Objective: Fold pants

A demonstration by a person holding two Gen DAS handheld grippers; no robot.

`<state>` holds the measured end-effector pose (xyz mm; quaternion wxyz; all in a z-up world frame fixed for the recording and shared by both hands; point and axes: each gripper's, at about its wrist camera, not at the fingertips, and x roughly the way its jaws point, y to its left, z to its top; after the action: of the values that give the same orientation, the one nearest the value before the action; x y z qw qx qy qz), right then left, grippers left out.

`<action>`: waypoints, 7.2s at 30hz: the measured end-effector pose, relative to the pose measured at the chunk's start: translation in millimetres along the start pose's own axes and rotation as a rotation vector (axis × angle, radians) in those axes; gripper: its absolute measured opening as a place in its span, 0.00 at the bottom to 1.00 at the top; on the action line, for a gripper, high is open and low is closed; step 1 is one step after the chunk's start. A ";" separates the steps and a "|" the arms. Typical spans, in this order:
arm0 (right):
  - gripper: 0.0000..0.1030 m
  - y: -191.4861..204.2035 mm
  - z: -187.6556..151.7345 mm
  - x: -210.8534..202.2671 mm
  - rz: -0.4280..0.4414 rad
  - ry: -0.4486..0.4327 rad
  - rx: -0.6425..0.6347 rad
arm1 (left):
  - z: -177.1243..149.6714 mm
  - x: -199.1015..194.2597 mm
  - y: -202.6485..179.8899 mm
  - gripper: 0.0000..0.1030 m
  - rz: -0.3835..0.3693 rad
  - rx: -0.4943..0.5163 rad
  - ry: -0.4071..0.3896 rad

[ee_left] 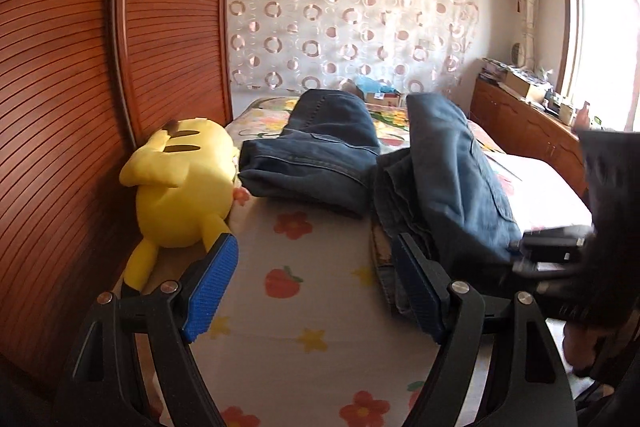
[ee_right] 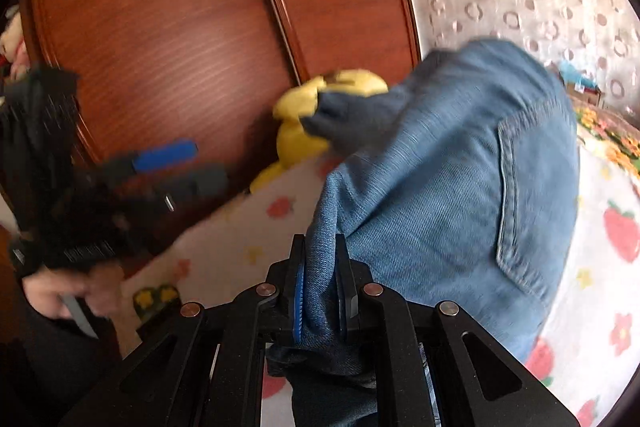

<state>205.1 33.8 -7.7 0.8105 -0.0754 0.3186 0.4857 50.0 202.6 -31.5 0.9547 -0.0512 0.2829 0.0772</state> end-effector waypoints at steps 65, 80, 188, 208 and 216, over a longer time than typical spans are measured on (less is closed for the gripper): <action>0.83 -156.1 54.4 2.0 -0.118 0.115 0.125 | 39.3 145.8 -63.9 0.61 -0.381 0.025 0.323; 0.57 -180.9 44.8 23.5 0.060 0.129 0.189 | 41.6 161.1 -67.4 0.37 -0.500 -0.034 0.376; 0.50 -113.2 89.3 -12.1 -0.236 -0.154 0.002 | 119.0 103.4 -7.2 0.46 -0.064 0.096 0.069; 0.50 -29.6 -55.6 -213.6 -0.454 -0.312 0.085 | 94.5 -9.1 -117.5 0.47 -0.179 0.210 -0.061; 0.58 6.2 -102.3 -269.2 -0.586 -0.386 0.139 | 77.0 -39.8 -150.4 0.47 -0.199 0.190 -0.093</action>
<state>67.0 -206.1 71.8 0.9638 -0.0150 0.1569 0.2151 84.6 61.0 62.7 0.9703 0.0154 0.2377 -0.0428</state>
